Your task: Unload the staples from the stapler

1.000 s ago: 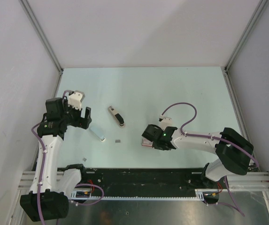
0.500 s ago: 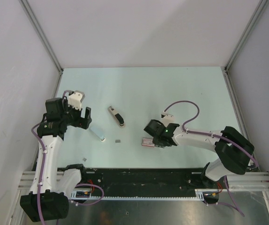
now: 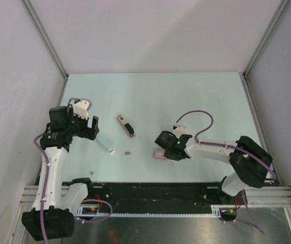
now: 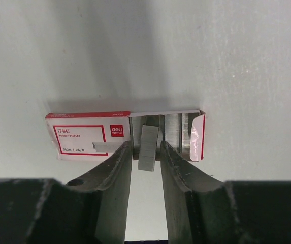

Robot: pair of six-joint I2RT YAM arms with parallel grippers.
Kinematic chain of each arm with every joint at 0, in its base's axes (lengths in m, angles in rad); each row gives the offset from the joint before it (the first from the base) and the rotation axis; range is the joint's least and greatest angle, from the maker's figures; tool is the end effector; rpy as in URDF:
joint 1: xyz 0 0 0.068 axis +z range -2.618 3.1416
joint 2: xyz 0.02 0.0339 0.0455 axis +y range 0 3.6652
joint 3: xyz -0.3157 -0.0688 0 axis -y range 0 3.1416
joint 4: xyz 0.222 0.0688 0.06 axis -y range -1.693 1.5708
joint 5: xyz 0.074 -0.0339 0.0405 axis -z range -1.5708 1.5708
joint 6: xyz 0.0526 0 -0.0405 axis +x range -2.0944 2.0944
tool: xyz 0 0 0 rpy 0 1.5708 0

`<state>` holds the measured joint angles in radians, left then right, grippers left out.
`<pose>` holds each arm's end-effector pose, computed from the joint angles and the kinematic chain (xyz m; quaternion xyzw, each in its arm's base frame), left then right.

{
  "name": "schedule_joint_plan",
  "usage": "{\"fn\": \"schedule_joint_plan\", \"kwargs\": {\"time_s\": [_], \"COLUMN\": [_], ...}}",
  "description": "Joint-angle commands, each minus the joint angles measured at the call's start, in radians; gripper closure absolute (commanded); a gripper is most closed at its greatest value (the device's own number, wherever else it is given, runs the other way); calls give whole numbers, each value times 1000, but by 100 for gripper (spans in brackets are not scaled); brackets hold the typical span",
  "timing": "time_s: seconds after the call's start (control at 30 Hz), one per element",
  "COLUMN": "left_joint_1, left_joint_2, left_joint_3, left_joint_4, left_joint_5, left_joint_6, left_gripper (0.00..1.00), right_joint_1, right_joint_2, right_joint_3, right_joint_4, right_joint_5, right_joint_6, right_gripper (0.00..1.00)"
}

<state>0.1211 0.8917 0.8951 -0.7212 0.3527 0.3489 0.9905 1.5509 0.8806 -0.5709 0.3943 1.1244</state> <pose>0.1376 -0.0016 0.3388 0.1740 0.8822 -0.0605 0.4333 0.1620 0.2102 0.2223 0.0968 0.9630 0.0452 0.2473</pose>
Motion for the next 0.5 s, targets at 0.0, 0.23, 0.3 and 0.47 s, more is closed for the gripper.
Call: {"fn": "schedule_joint_plan", "kwargs": {"time_s": [0.0, 0.23, 0.3, 0.47], "left_joint_1": [10, 10, 10, 11], "left_joint_2": [-18, -23, -23, -24], "left_joint_3": [-13, -12, -12, -13], "left_joint_4": [1, 3, 2, 2], "left_joint_5": [38, 32, 32, 32], "left_joint_6": [15, 17, 18, 16], "left_gripper": [5, 5, 5, 5], "right_joint_1": [8, 4, 2, 2], "right_joint_2": [1, 10, 15, 24], "right_joint_3": [4, 4, 4, 4], "right_joint_4": [-10, 3, 4, 2], "right_joint_5": [6, 5, 3, 10], "right_joint_6": [13, 8, 7, 0], "right_gripper": [67, 79, 82, 88]}}
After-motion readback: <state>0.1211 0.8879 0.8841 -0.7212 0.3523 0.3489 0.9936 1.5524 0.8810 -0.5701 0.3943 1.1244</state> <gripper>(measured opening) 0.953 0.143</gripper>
